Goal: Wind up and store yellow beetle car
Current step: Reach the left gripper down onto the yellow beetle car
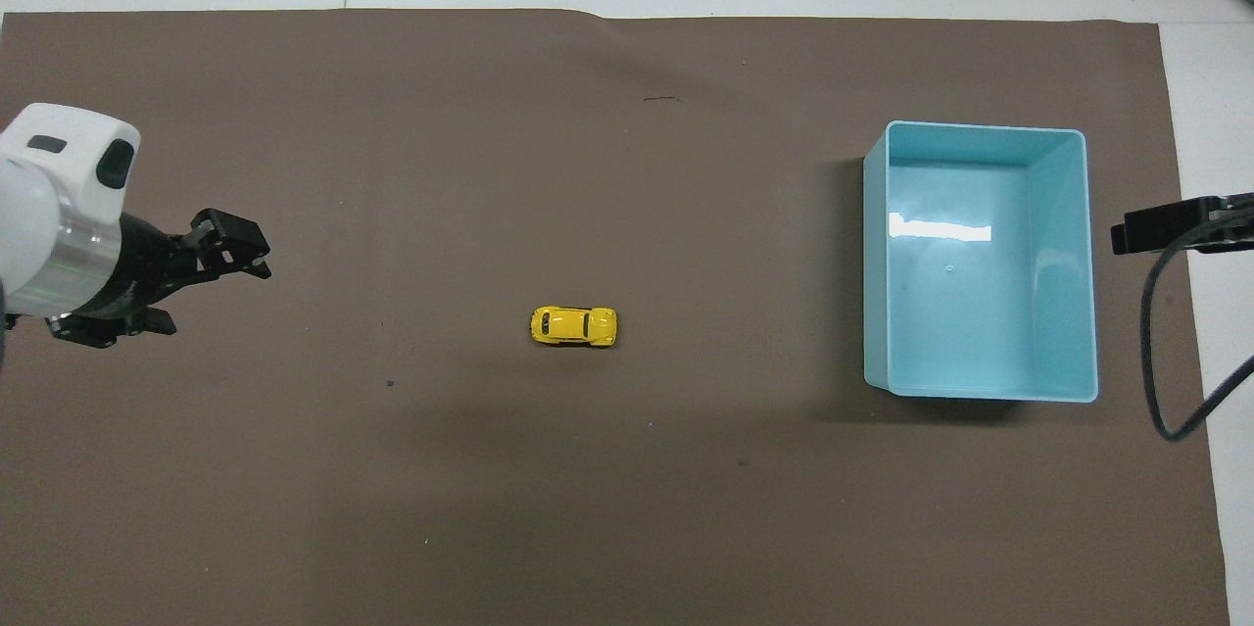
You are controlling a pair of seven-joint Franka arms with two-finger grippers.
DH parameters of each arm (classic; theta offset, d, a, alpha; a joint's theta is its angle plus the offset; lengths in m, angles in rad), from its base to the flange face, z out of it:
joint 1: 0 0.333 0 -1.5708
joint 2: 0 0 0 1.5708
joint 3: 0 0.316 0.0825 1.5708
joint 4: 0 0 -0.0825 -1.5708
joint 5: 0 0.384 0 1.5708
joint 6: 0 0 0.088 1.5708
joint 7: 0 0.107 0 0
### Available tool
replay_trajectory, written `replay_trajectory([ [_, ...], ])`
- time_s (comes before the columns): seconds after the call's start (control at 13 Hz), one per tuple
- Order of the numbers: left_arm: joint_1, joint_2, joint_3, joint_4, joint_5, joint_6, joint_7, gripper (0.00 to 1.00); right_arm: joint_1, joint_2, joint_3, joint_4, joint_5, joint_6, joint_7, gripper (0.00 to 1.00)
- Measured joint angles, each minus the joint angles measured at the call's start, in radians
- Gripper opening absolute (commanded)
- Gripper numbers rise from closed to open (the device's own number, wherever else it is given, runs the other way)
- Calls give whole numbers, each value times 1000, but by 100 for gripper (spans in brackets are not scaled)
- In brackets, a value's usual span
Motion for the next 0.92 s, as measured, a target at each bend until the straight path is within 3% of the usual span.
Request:
replay_trajectory([
  [0.38, -78, 8, -4, -59, -63, 106, -439, 100, 0, 0, 0, 0, 0, 0, 0, 100],
  [0.92, -233, 114, -6, -67, -66, 273, -1034, 100, 0, 0, 0, 0, 0, 0, 0, 100],
])
